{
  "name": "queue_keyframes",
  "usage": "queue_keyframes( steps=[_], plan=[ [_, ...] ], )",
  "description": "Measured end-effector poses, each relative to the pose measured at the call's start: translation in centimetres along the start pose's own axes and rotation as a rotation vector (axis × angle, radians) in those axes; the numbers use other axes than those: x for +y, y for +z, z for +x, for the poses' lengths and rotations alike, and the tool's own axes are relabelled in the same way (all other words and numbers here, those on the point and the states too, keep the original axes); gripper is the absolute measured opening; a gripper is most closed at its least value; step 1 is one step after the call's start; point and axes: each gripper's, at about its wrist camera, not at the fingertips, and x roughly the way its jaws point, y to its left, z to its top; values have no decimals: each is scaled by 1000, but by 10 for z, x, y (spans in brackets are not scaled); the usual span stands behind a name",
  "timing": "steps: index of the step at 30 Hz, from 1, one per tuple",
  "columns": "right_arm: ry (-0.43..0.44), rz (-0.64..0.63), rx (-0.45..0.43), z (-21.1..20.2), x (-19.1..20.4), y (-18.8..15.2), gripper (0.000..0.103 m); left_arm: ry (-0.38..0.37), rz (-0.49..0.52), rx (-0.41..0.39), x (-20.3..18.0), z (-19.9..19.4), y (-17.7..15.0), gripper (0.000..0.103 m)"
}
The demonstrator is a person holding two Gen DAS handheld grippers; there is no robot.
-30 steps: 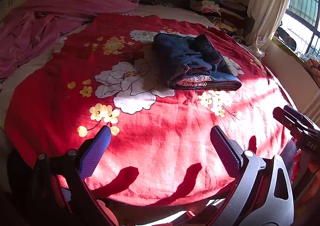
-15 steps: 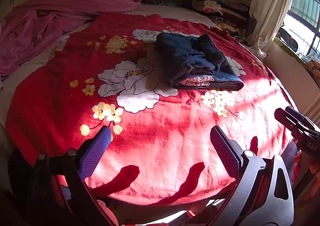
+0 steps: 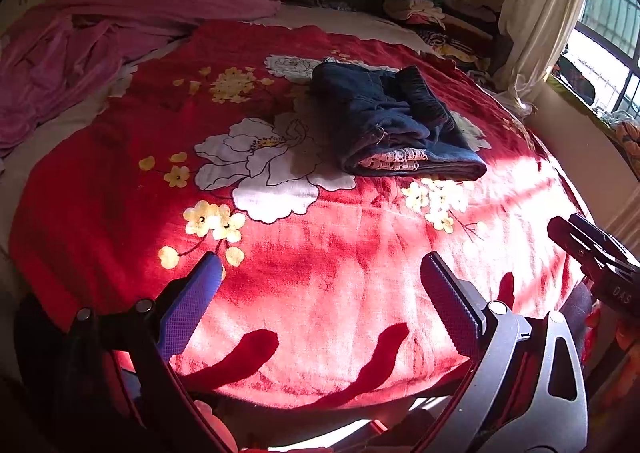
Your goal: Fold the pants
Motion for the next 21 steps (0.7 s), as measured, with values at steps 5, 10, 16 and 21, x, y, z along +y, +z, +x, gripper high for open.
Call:
queue_keyframes(
  steps=[5,10,16,21],
  plan=[
    [-3,0,4,1,0,-1,98,4,12,-4,-2,-1,0,93],
    [-8,0,19,6,-1,-5,98,23,33,-7,-4,-2,1,93],
    [-17,17,47,18,-11,-4,98,79,47,-5,0,1,3,93],
    [-65,91,78,29,-52,9,98,117,-10,-30,32,4,22,93]
  ],
)
